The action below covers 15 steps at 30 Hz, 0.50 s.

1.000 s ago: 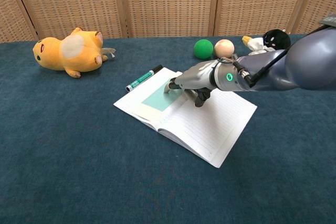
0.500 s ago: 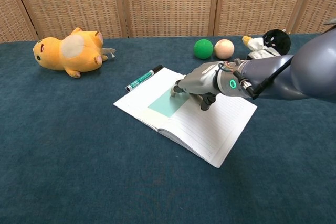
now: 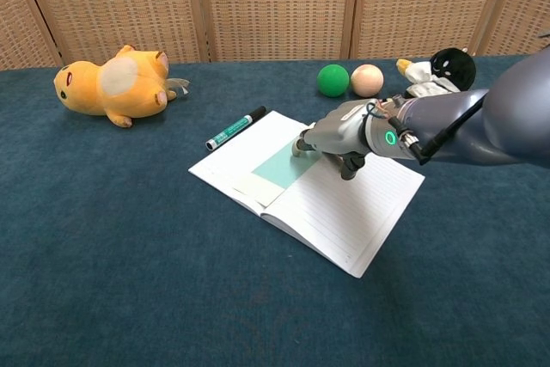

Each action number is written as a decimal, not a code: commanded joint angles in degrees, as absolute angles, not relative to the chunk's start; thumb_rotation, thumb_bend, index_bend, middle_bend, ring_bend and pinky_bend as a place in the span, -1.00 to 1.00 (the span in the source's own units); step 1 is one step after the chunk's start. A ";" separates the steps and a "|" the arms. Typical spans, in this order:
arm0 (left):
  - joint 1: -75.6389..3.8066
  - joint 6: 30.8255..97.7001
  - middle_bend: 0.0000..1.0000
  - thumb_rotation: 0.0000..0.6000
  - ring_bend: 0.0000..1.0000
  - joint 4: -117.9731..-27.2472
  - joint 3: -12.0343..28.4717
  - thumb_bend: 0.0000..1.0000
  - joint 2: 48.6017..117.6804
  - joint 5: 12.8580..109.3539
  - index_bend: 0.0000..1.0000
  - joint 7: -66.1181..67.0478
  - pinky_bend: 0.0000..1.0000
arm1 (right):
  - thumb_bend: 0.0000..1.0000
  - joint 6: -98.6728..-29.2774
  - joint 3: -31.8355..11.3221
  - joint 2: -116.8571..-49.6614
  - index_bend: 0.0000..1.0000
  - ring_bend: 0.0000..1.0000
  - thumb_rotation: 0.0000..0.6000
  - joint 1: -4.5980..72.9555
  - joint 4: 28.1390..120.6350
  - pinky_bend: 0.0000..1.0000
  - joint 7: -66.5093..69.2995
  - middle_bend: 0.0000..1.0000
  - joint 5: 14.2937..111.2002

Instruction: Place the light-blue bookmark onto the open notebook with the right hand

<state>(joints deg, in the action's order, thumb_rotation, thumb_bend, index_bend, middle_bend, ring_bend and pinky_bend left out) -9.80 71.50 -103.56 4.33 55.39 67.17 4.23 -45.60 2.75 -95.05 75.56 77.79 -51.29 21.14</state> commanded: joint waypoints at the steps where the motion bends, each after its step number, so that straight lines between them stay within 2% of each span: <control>1: -9.81 71.52 -1.00 1.00 -1.00 -103.58 4.28 -1.00 55.43 67.21 -1.00 4.36 -1.00 | 1.00 -46.75 2.89 -95.14 -0.83 -1.00 1.00 75.54 78.52 -1.00 -52.03 -0.92 21.10; 15: -9.83 71.62 -1.00 1.00 -1.00 -103.66 4.16 -1.00 55.50 67.27 -1.00 4.51 -1.00 | 1.00 -49.30 1.87 -96.83 -0.83 -1.00 1.00 75.12 78.59 -1.00 -54.08 -0.92 21.91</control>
